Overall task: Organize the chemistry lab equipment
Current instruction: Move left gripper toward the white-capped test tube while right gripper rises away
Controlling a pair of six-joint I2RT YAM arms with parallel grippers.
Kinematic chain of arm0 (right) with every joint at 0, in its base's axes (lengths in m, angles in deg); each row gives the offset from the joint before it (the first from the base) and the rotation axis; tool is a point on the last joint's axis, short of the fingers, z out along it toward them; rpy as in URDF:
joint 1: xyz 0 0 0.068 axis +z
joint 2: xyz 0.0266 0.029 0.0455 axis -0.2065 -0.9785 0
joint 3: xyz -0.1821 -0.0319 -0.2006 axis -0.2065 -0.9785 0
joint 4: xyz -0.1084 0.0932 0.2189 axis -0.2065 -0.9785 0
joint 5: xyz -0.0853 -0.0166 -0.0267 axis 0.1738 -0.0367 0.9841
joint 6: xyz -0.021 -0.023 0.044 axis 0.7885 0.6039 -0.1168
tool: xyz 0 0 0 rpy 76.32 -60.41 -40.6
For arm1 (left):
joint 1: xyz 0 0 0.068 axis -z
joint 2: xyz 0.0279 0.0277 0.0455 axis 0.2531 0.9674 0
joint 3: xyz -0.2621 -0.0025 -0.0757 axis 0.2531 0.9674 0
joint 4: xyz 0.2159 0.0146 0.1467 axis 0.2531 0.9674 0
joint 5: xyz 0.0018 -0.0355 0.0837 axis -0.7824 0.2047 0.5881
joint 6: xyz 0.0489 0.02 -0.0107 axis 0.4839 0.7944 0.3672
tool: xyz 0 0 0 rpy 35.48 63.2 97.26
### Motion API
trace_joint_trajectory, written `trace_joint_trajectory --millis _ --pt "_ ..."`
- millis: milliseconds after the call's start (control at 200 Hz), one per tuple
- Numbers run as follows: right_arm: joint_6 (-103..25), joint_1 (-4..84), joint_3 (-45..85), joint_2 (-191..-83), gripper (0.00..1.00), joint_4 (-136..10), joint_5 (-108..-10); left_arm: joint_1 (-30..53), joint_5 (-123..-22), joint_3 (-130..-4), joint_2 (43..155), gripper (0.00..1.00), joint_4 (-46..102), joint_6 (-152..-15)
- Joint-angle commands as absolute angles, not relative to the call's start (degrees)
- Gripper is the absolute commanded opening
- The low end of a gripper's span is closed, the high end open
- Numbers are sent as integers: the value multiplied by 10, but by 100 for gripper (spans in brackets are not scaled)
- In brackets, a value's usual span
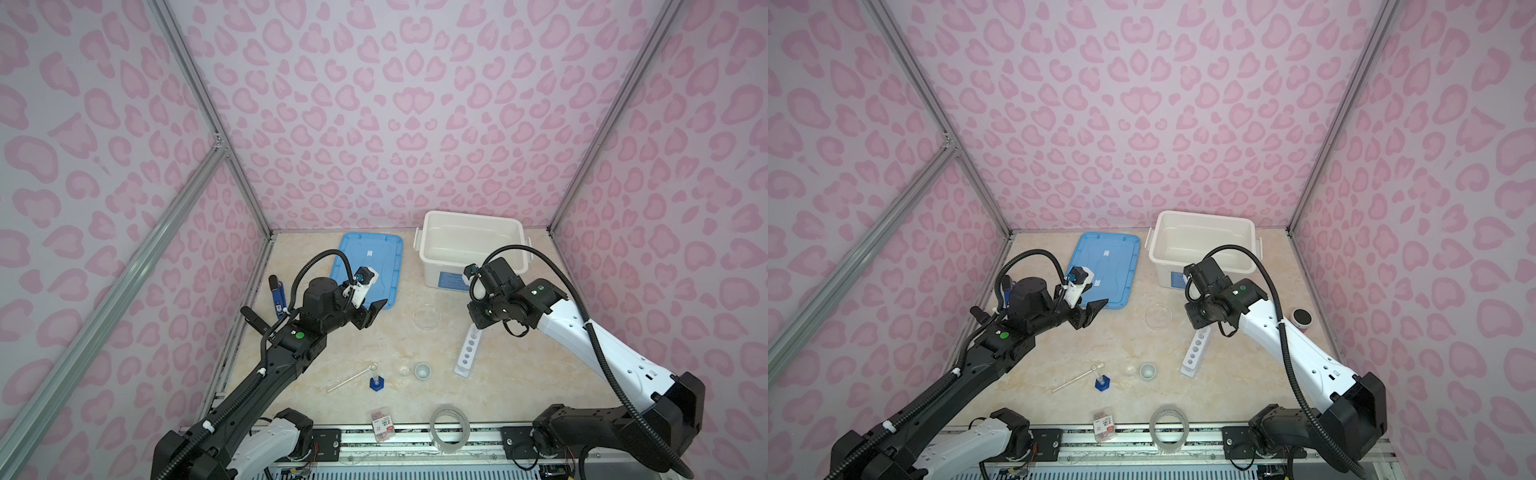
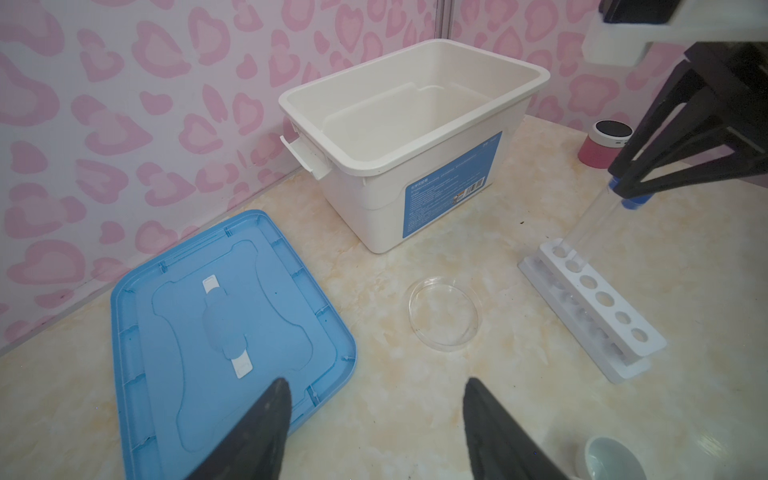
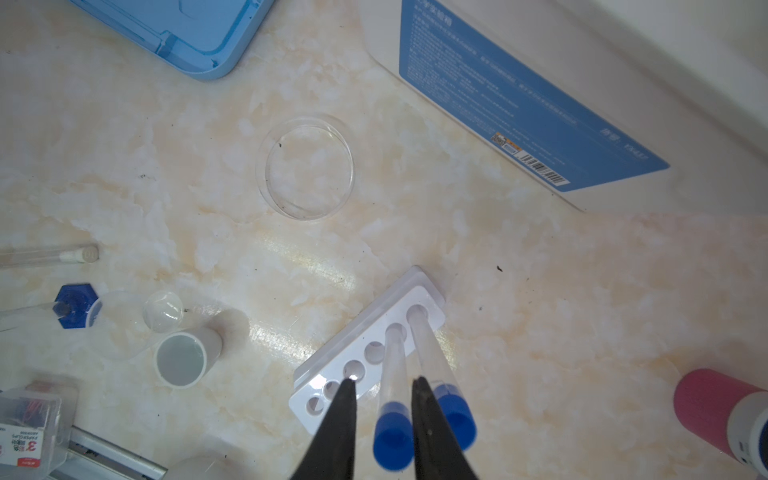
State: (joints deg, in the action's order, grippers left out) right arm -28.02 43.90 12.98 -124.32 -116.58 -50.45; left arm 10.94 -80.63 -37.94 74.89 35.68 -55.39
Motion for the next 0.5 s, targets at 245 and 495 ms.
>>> trace_joint_trajectory --millis 245,495 --pt "-237 439 178 -1241 27 -1131 -535 109 -838 -370 703 67 500 -487" --pt "-222 432 178 -1270 28 -1049 -610 109 -792 -390 694 67 664 -445"
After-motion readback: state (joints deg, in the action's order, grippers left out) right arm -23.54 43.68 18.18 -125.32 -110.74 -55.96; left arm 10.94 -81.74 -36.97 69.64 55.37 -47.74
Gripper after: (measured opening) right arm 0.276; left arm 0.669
